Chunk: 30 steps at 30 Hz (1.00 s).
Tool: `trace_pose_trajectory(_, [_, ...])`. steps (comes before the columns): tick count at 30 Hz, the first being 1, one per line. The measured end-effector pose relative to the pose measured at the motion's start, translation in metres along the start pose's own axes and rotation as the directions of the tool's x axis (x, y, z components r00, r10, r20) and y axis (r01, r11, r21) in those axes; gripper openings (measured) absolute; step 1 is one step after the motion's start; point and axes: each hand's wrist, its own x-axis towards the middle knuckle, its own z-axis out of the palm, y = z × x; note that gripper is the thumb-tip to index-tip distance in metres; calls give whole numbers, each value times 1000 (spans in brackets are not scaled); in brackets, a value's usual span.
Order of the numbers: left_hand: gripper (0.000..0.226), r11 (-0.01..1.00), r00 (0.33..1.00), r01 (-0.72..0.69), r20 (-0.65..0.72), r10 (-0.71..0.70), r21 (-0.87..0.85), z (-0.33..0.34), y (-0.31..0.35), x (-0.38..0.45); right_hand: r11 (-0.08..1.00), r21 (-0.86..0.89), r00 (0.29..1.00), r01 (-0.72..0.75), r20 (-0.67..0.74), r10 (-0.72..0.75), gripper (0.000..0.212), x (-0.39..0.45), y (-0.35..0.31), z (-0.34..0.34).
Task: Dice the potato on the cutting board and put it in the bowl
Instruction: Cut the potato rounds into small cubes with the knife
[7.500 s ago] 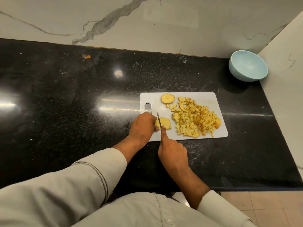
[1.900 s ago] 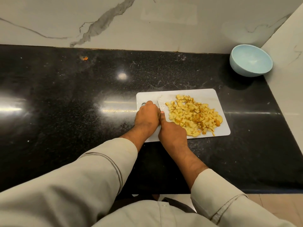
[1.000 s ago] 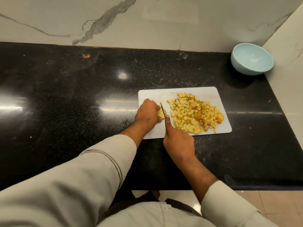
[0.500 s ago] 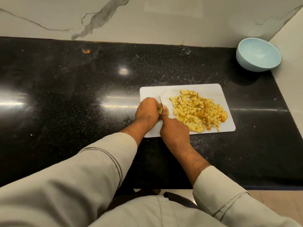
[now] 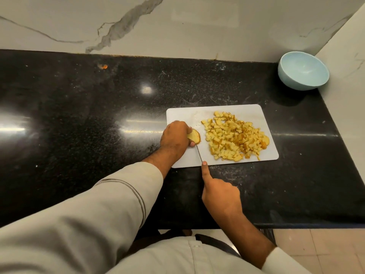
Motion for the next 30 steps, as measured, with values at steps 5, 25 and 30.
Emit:
trace_pose_trajectory(5, [35, 996, 996, -83, -32, 84, 31, 2, -7, -8, 999, 41, 997, -16, -78, 19, 67, -6, 6, -7])
trace_pose_trajectory(25, [13, 980, 999, -39, 22, 35, 196, -13, 8, -3, 996, 82, 996, 44, -83, -37, 69, 82, -33, -25])
trace_pose_trajectory(30, [9, 985, 999, -42, 22, 39, 165, -12, 6, 0, 997, 41, 998, 59, -38, -57, 71, 57, -21, -21])
